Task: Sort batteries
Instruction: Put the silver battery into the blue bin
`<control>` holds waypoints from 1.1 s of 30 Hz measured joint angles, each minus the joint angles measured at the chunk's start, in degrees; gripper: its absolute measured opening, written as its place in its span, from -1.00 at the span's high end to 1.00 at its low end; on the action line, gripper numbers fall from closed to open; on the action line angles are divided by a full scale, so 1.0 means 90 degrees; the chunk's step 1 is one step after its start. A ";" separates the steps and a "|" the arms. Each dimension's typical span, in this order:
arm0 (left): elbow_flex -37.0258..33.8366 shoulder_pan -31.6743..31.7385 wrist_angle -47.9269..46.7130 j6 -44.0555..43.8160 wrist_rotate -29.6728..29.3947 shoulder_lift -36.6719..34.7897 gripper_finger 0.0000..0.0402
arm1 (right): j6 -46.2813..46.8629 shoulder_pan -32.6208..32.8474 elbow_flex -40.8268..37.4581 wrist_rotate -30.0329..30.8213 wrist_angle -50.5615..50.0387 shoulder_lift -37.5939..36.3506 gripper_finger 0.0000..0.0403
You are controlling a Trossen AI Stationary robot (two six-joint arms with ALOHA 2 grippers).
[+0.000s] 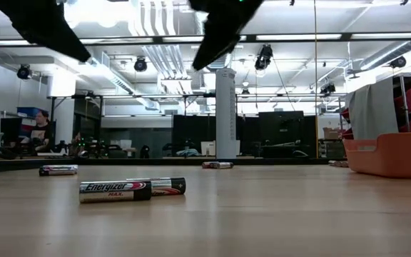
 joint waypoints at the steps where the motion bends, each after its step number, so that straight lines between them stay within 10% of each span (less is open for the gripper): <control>1: 0.0000 0.0097 0.0008 -0.0027 0.0173 0.0051 0.22 | 0.0079 0.0000 -0.0156 0.0000 -0.0019 -0.0199 0.59; 19: 0.0000 0.2369 0.0029 0.0457 0.3846 0.1373 0.22 | 0.0558 0.0129 -0.1797 -0.0004 0.0726 -0.2082 0.59; 33: 0.0141 0.2696 -0.0006 0.0487 0.4521 0.2354 0.22 | 0.0492 0.0129 -0.1848 -0.0004 0.0701 -0.1911 0.59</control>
